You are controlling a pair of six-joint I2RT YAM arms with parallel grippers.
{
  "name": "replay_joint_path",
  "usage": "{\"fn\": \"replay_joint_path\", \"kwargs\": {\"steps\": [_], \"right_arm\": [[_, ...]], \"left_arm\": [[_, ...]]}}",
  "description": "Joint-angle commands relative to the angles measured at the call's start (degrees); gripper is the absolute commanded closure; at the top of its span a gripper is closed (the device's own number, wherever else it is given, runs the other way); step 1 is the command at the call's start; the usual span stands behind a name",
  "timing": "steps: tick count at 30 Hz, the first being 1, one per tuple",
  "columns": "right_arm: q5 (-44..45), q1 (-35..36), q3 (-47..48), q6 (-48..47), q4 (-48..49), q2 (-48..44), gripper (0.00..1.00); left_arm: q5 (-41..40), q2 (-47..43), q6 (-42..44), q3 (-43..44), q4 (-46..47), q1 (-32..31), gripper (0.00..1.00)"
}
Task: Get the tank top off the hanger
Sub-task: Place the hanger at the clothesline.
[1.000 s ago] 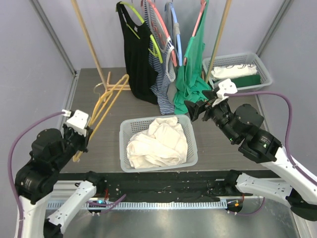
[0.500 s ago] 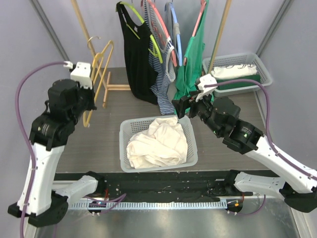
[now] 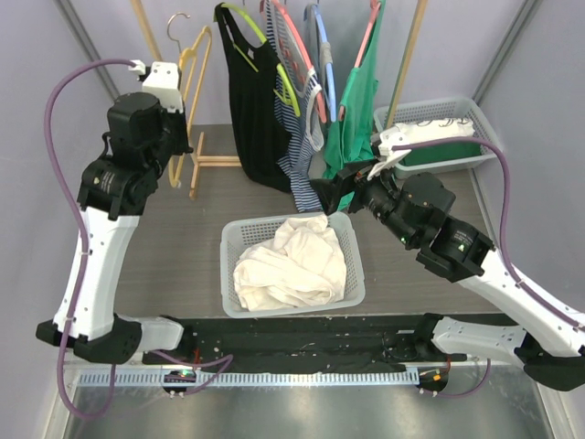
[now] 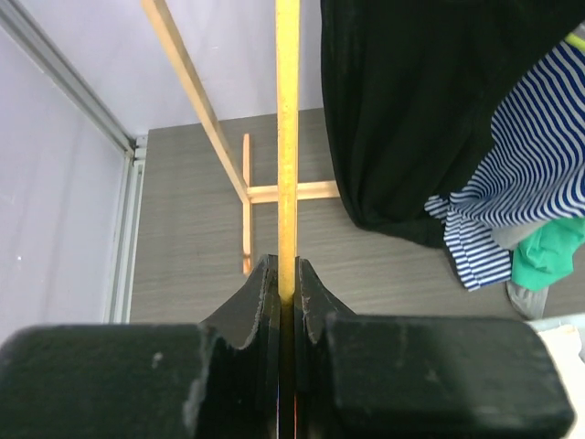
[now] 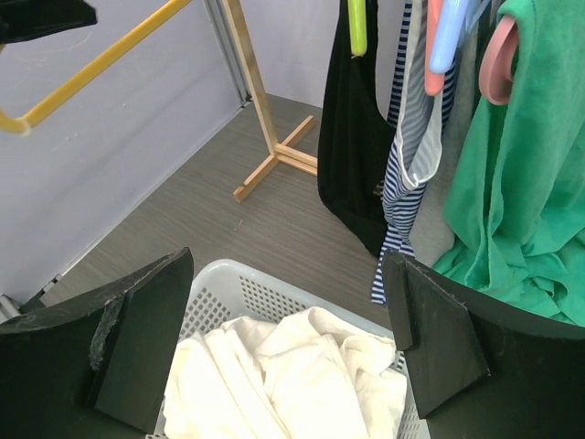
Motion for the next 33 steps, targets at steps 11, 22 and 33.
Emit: {"fn": "replay_joint_path", "kwargs": {"steps": [11, 22, 33], "right_arm": [[-0.89, 0.14, -3.99, 1.09, 1.66, -5.61, 0.06], [-0.71, 0.14, -9.00, -0.14, 1.84, -11.41, 0.06], [-0.18, 0.05, -12.78, -1.72, 1.40, -14.58, 0.06]], "left_arm": [[1.37, 9.20, 0.04, 8.82, 8.78, 3.11, 1.00], [5.41, 22.03, -0.84, 23.22, 7.90, 9.09, 1.00], [7.70, 34.17, -0.57, 34.22, 8.51, 11.02, 1.00]]}}
